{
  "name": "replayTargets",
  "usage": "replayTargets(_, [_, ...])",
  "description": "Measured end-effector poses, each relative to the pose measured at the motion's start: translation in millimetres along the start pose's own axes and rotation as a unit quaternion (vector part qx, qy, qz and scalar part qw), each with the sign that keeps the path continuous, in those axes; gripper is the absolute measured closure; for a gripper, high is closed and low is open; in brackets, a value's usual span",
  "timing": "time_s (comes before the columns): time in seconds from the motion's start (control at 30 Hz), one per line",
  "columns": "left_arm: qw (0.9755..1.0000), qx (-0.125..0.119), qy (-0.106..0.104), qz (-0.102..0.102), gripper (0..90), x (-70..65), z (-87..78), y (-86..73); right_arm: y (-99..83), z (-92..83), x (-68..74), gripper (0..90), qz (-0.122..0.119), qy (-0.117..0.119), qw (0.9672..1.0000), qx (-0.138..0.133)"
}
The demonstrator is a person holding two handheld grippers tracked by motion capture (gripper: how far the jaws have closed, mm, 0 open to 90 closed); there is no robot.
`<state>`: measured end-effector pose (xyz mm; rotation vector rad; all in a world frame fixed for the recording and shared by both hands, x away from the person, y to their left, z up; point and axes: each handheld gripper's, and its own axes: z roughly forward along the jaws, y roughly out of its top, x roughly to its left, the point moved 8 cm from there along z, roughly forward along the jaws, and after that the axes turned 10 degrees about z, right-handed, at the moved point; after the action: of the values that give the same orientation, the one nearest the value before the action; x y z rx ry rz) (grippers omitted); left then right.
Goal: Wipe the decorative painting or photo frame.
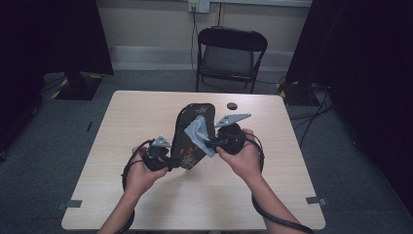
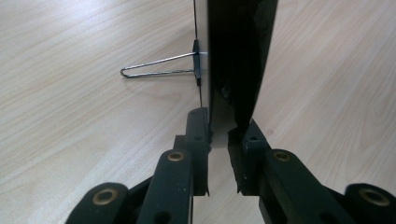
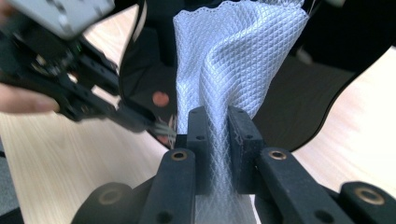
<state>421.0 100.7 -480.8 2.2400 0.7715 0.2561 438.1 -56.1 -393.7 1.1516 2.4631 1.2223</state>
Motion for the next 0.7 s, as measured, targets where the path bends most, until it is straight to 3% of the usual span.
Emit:
replayTargets(0.4, [1.0000, -0.001, 0.000, -0.002, 78.6, -0.1, 0.0, 0.2, -49.9, 34.4, -8.3, 80.9, 0.013, -0.003, 0.9983, 0.057])
replayTargets(0.7, [1.0000, 0.000, 0.001, -0.002, 78.6, -0.2, -0.1, 0.2, -77.6, 49.7, -9.8, 80.9, 0.026, 0.003, 0.9964, 0.081])
